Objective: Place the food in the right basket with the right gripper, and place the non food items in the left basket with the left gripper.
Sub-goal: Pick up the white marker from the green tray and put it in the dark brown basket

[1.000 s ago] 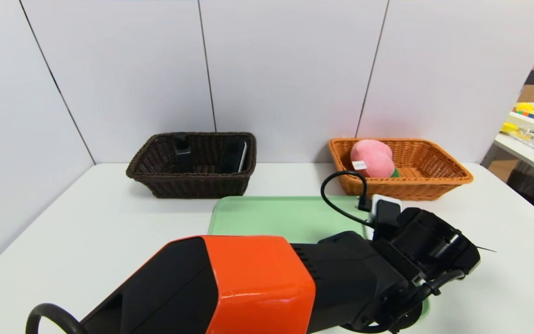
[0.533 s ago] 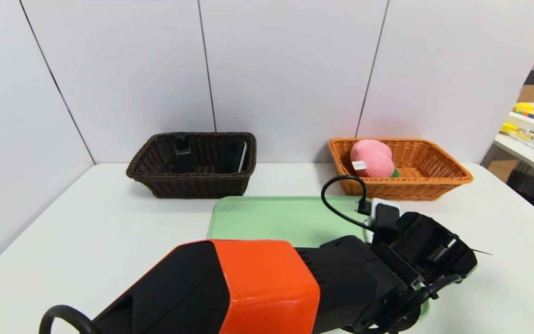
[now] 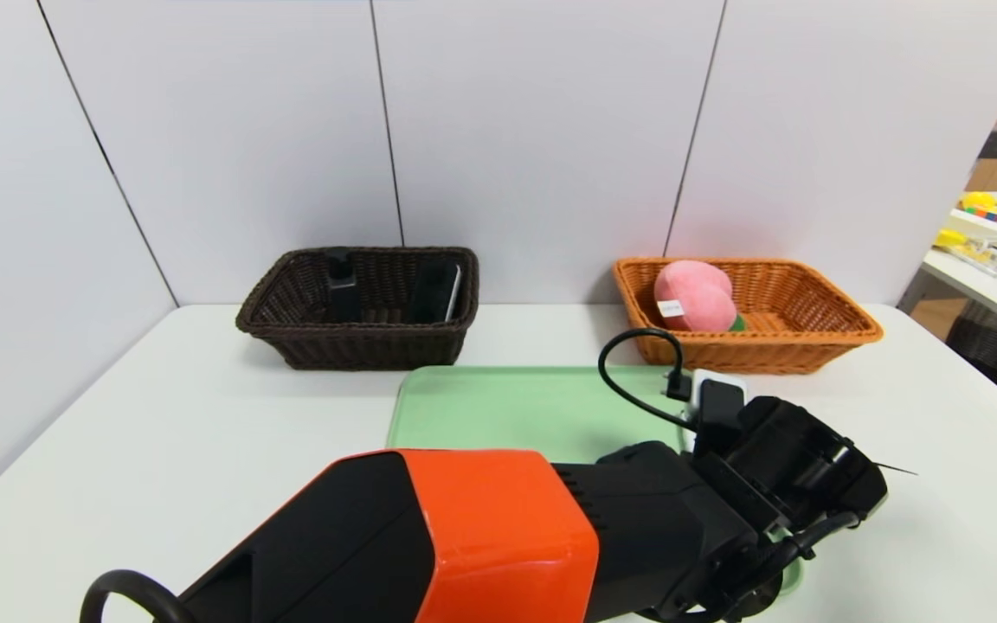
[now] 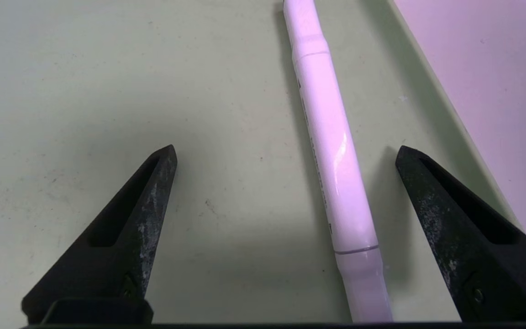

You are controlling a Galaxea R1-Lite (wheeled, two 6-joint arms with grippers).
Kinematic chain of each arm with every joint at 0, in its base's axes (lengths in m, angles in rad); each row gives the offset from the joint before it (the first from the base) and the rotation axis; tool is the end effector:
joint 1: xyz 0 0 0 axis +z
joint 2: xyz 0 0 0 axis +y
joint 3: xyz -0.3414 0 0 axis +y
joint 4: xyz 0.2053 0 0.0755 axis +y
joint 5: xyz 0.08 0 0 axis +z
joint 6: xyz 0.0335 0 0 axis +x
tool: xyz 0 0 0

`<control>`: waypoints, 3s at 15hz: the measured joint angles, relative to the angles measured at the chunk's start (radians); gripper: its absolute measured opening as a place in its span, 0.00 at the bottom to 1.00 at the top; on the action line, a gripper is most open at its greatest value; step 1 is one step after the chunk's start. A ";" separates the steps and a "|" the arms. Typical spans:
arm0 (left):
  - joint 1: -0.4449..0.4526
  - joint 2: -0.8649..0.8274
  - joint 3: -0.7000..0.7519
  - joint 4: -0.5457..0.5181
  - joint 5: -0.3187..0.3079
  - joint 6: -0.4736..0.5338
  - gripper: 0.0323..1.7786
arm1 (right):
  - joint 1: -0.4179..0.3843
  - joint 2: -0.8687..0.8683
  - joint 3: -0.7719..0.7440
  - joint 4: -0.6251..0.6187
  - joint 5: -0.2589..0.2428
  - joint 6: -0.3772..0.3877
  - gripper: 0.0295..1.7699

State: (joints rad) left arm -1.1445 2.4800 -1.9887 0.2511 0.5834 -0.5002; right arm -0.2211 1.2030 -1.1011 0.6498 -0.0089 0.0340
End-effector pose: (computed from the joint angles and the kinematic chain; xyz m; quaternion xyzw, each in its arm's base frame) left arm 0.2507 -0.5073 0.1065 0.0456 0.2921 -0.1917 0.9359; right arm 0.1678 -0.0380 0.2953 0.0546 0.3631 -0.1129 0.9233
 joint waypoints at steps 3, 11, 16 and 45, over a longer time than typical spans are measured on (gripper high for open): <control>-0.001 0.004 0.000 -0.001 0.000 -0.001 0.68 | 0.000 0.000 -0.003 0.000 0.000 -0.003 0.96; 0.006 -0.005 0.001 0.010 0.001 -0.006 0.10 | 0.002 -0.002 -0.010 0.000 0.001 -0.004 0.96; 0.009 -0.045 0.002 0.040 -0.001 -0.007 0.10 | 0.002 -0.002 -0.010 0.000 0.001 -0.003 0.96; 0.712 -0.502 0.034 0.283 -0.232 0.054 0.10 | 0.033 -0.082 0.033 0.022 0.019 -0.009 0.96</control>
State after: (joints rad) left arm -0.4328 1.9781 -1.9545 0.5343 0.3511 -0.4457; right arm -0.1879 1.1209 -1.0679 0.6715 0.0096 0.0249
